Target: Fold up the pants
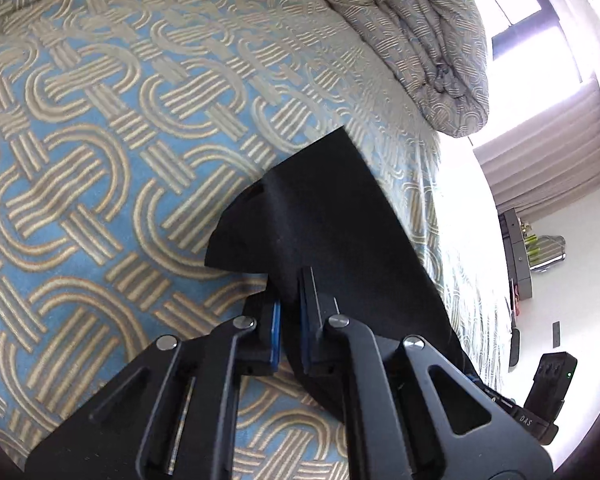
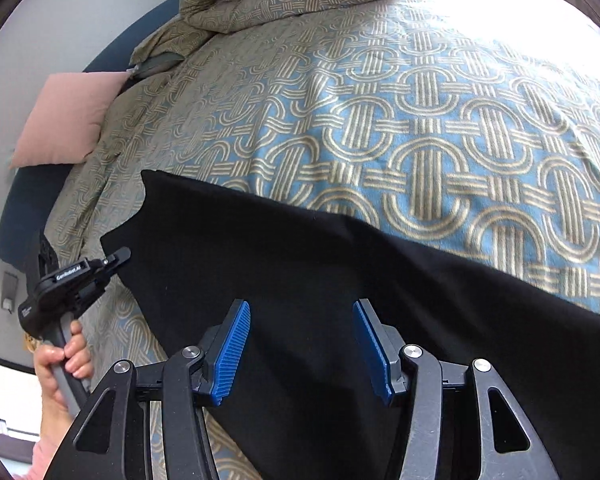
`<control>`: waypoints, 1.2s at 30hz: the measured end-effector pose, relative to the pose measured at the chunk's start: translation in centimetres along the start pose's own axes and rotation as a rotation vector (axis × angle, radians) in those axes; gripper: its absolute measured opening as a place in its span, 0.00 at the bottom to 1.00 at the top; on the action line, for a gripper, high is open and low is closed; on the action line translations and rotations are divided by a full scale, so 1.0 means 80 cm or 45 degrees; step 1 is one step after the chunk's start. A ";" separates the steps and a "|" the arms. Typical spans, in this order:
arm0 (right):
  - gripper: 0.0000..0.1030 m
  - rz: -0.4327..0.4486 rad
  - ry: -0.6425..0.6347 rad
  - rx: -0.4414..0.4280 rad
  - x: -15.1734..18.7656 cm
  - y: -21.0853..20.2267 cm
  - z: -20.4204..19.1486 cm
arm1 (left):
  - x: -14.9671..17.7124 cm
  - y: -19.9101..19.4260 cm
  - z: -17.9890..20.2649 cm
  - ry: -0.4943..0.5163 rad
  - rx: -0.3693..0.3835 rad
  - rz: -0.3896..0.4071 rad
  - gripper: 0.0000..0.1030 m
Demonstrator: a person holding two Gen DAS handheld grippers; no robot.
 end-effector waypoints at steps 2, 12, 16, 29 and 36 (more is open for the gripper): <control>0.53 -0.019 0.012 -0.007 0.009 -0.009 0.013 | -0.006 -0.011 0.019 0.073 -0.008 0.036 0.08; 0.53 -0.013 0.223 -0.160 0.033 -0.053 0.060 | -0.007 -0.041 0.172 0.537 0.060 0.098 0.08; 0.53 0.051 0.265 -0.096 0.044 -0.074 0.092 | 0.040 -0.036 0.251 0.820 0.095 0.061 0.08; 0.59 0.096 0.476 -0.228 0.106 -0.134 0.198 | 0.267 0.041 0.380 1.330 0.211 -0.325 0.09; 0.60 0.066 0.538 -0.319 0.112 -0.127 0.212 | 0.252 0.009 0.374 1.314 0.257 -0.326 0.13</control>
Point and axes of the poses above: each gripper's, at about its wrist camera, not at the fingertips, and y roughly the way its jaws point, z to its right, x to its underside, the point moved 6 cm from there along y, roughly the way its jaws point, and after that the axes turned 11 degrees about y, right-handed, at the moved point
